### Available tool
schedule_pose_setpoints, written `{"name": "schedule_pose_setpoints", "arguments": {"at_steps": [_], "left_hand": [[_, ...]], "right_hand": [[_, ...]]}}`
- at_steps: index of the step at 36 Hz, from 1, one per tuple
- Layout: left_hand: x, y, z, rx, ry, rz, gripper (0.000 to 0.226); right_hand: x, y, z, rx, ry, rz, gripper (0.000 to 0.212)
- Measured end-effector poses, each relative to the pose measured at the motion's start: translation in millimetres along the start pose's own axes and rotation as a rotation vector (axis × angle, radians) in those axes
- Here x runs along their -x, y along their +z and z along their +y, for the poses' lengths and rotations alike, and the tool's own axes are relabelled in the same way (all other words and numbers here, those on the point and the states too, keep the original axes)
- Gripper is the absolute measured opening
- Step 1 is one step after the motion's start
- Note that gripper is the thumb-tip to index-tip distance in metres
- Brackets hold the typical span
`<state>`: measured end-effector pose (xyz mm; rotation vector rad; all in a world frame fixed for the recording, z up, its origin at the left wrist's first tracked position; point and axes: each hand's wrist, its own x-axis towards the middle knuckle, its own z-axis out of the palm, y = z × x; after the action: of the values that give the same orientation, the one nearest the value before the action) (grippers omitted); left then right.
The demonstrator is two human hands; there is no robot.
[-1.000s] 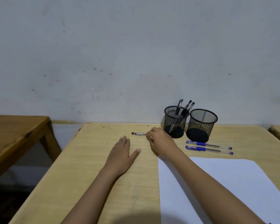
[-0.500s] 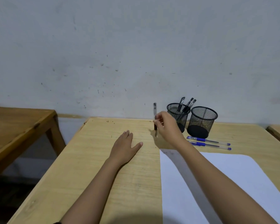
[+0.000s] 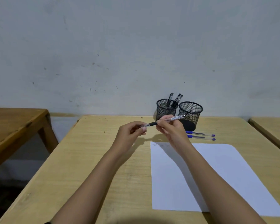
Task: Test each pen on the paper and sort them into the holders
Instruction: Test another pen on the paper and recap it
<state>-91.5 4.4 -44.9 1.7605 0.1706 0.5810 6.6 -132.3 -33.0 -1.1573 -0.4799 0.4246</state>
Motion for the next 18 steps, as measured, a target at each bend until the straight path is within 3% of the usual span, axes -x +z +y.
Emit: {"name": "schedule_pose_setpoints", "arguments": {"at_steps": [3,8,18], "left_hand": [[0,4,6,-0.011,0.037,-0.026,0.011],[2,5,12,-0.091,0.106,-0.031,0.014],[8,14,18,-0.056,0.054,-0.115,0.013]], "right_hand": [[6,-1,-5,0.087,0.001,-0.053,0.013],[11,-9,-19,0.016,0.029,-0.073,0.010],[17,-20,-20,0.041,0.000,-0.092,0.011]]}}
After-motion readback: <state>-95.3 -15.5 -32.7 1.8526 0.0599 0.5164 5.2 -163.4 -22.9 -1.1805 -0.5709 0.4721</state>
